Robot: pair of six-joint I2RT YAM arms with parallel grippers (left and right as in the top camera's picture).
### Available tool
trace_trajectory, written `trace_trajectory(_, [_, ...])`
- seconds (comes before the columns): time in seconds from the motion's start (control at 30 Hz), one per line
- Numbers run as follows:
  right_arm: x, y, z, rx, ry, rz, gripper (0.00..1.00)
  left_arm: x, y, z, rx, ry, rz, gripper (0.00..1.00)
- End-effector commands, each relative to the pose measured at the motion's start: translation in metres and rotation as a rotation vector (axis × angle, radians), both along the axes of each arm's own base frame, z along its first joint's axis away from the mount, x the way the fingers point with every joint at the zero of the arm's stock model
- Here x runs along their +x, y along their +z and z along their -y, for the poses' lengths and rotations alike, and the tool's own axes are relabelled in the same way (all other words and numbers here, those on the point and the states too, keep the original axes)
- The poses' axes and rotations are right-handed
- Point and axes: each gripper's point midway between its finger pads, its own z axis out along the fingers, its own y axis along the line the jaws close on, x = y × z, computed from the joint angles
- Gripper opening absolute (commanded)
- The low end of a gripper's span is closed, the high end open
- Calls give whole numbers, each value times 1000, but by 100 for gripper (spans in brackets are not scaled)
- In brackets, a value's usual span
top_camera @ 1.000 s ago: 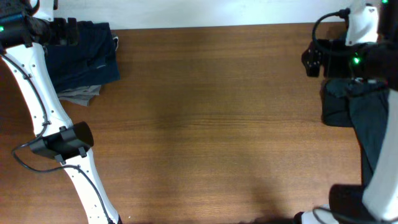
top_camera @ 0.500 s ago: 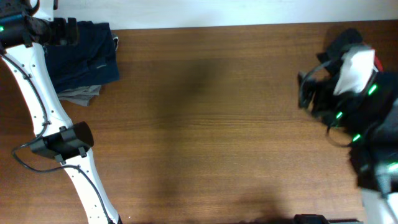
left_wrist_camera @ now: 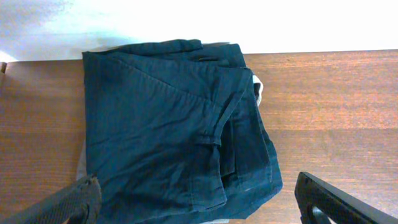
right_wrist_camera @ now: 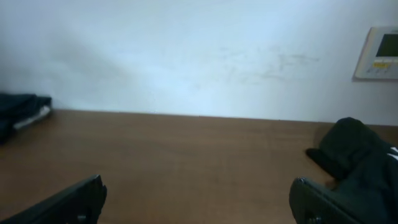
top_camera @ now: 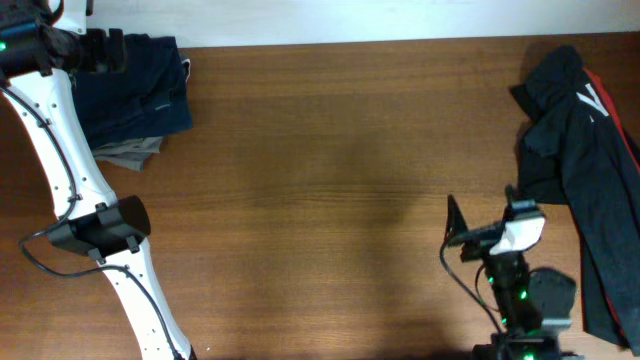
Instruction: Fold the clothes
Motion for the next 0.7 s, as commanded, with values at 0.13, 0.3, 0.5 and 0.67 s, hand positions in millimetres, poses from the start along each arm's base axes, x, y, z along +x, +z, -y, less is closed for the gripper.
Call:
trace_trajectory(0.13, [-18, -6, 2, 42, -18, 127, 99, 0, 3, 2, 2, -11, 8, 99])
trace_trajectory(0.3, [-22, -3, 7, 42, -50, 176, 99, 0, 3, 2, 2, -11, 8, 99])
trace_trajectory(0.5, [-19, -21, 27, 34, -166, 104, 99, 0, 4, 2, 2, -11, 8, 99])
trace_trajectory(0.67, [-19, -44, 31, 32, -188, 12, 99, 0, 3, 2, 2, -11, 8, 99])
